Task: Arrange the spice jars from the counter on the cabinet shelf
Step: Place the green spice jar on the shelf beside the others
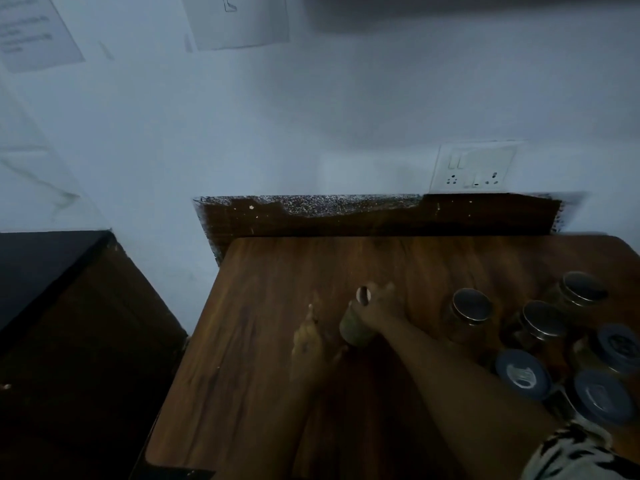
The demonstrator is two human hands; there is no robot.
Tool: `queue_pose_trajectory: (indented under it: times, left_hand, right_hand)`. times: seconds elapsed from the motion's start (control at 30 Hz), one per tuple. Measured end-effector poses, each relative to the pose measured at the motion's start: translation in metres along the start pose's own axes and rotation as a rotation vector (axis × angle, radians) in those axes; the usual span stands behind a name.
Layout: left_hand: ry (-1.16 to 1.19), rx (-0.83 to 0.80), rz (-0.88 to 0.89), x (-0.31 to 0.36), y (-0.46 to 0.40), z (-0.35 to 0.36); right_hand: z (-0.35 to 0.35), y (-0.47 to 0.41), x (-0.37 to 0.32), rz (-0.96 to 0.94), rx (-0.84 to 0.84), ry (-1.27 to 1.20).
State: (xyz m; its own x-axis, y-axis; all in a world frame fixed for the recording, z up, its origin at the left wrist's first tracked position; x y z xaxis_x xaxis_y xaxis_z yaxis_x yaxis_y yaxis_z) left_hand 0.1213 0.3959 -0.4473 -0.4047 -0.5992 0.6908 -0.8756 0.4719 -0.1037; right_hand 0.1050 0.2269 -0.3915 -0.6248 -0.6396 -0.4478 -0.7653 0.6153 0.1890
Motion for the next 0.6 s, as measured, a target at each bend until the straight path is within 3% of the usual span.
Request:
queue_pose_trajectory:
  times: [0.2, 0.3, 0.4, 0.47, 0.6]
  left_hand:
    - [-0.113, 0.053, 0.224, 0.044, -0.008, 0.014]
    - [0.103, 0.042, 0.213, 0.067, -0.015, 0.006]
    - [0.424, -0.052, 0.135, 0.077, -0.026, -0.009]
    - [0.58, -0.126, 0.099, 0.087, -0.027, -0.018]
    - [0.658, -0.215, 0.131, 0.111, -0.02, -0.02]
  right_hand:
    - [-0.048, 0.011, 0.008, -0.035, 0.125, -0.087]
    - [-0.067, 0.019, 0.004, -0.068, 0.13, -0.185]
    - [-0.089, 0.025, 0.002, -0.128, 0.022, -0.163]
    - [-0.107, 0.029, 0.002, -0.14, -0.037, -0.282]
    - [-0.122, 0.034, 0.001, -0.123, 0.073, -0.417]
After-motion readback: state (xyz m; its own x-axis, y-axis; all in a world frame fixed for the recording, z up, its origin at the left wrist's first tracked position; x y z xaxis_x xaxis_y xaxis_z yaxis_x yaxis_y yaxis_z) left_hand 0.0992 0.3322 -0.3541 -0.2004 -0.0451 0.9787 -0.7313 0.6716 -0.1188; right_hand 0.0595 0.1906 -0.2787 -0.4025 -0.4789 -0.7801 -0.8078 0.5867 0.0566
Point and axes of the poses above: each hand's wrist, its own y-axis away from the middle knuckle, its own z-axis out of the palm, x = y × z, the point moved 1 cm from there along -y, towards the middle knuckle, and after that the axes turned 3 degrees about y, right-handed, at the moved point
